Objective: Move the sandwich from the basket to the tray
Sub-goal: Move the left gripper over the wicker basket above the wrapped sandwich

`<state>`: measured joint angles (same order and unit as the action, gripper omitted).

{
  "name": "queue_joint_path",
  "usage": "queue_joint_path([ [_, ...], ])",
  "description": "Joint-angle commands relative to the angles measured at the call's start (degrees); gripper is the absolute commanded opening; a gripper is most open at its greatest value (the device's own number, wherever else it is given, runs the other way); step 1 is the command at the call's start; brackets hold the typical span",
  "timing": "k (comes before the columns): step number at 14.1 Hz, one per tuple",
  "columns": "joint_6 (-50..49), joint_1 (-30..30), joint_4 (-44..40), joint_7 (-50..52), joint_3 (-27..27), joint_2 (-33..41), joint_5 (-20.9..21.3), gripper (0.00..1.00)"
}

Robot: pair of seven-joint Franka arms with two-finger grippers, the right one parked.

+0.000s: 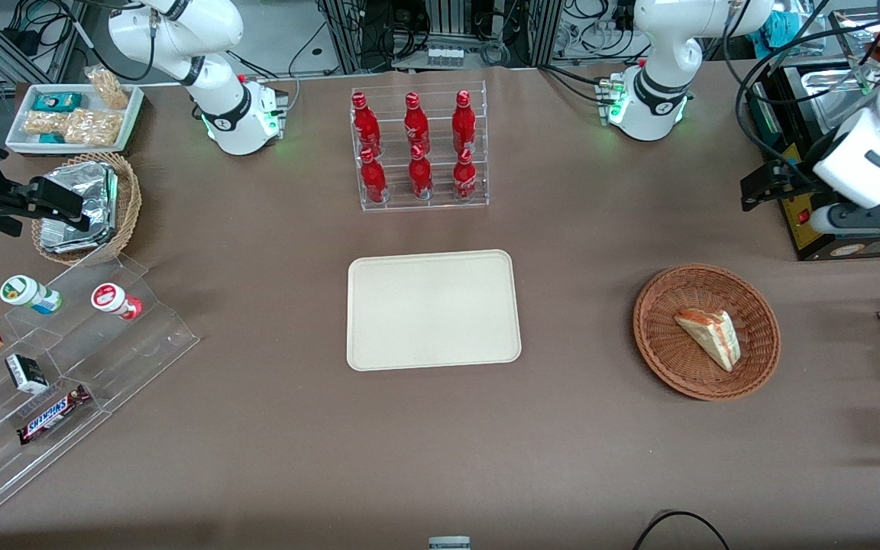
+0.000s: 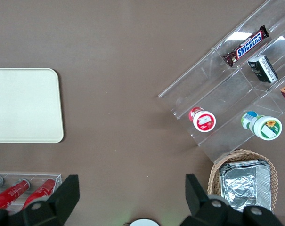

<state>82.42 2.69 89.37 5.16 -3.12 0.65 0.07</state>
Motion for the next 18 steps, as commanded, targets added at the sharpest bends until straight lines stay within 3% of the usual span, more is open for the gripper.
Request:
queue_joint_path([
  [1, -2.3, 0.1, -1.2, -0.4, 0.3, -0.6, -0.7, 1.00],
  [6, -0.2, 0.0, 6.0, -0.2, 0.4, -4.7, 2.1, 1.00],
  [8, 10.3, 0.1, 14.5, -0.1, 0.4, -4.8, 4.2, 1.00],
  [12, 32.7, 0.1, 28.1, 0.1, 3.4, -5.9, 4.2, 1.00],
  [15, 46.5, 0.0, 34.4, 9.0, 5.3, -7.8, 3.4, 1.00],
  [18, 47.5, 0.0, 33.2, 25.4, 5.5, -10.2, 2.9, 1.00],
])
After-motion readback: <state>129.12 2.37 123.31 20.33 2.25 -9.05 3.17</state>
